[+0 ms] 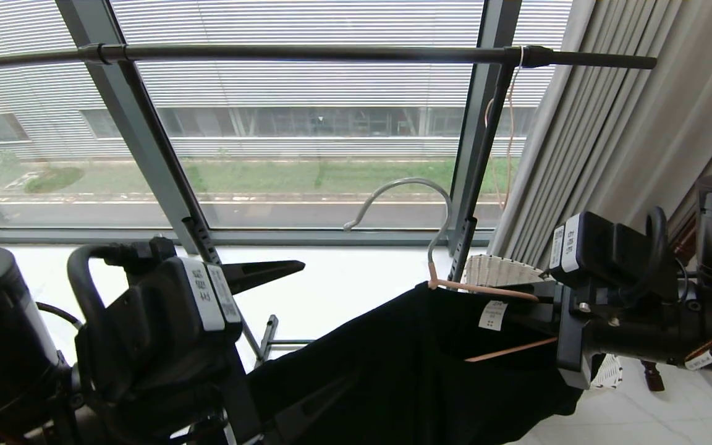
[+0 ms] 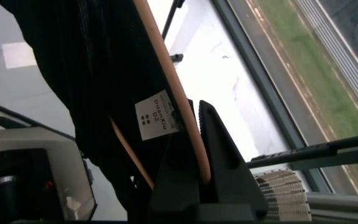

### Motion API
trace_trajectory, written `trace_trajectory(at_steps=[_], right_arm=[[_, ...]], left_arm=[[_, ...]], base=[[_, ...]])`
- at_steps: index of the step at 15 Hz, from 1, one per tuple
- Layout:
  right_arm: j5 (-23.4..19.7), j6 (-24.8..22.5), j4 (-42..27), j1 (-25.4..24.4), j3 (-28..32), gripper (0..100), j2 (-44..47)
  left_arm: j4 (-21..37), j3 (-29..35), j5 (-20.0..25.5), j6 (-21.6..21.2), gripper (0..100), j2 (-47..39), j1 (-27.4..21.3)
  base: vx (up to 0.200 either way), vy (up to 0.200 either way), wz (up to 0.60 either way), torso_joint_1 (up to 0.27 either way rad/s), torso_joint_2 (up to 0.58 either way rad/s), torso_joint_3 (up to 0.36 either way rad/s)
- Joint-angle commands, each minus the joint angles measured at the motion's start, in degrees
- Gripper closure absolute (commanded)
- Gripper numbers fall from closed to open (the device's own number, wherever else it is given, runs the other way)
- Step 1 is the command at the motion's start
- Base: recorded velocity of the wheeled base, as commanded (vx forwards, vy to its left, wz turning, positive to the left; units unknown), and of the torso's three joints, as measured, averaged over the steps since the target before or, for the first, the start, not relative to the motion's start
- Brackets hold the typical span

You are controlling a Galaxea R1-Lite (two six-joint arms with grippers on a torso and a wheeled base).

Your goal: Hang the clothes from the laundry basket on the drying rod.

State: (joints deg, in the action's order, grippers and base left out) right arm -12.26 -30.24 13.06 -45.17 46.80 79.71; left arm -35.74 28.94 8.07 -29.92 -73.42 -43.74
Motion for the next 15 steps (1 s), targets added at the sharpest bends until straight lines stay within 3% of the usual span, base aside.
trace_trajectory(at_steps=[1, 7, 11, 15], right_arm=[[0.0, -1.1, 1.2, 2.1, 0.0, 100, 0.0], [0.0, -2.3, 3.3, 6.5, 0.0, 100, 0.0], [0.0, -2.3, 3.5, 6.5, 0.4, 100, 0.0], [0.0, -3.0, 5.8, 6.5, 0.7, 100, -1.1]], left_arm=[[-1.1, -0.2, 0.1, 0.0, 0, 0.6, 5.1], [-0.9, -1.3, 0.5, 4.5, 0, 7.2, 6.9], [-0.8, -10.7, 1.4, 4.2, 0, 11.0, 8.1], [-0.8, -14.7, 1.5, 3.9, 0, 10.3, 14.5]], base=[[0.0, 0.0, 0.0, 0.0, 0.0, 0.0], [0.0, 0.0, 0.0, 0.0, 0.0, 0.0], [0.0, 0.0, 0.0, 0.0, 0.0, 0.0], [0.0, 0.0, 0.0, 0.0, 0.0, 0.0]])
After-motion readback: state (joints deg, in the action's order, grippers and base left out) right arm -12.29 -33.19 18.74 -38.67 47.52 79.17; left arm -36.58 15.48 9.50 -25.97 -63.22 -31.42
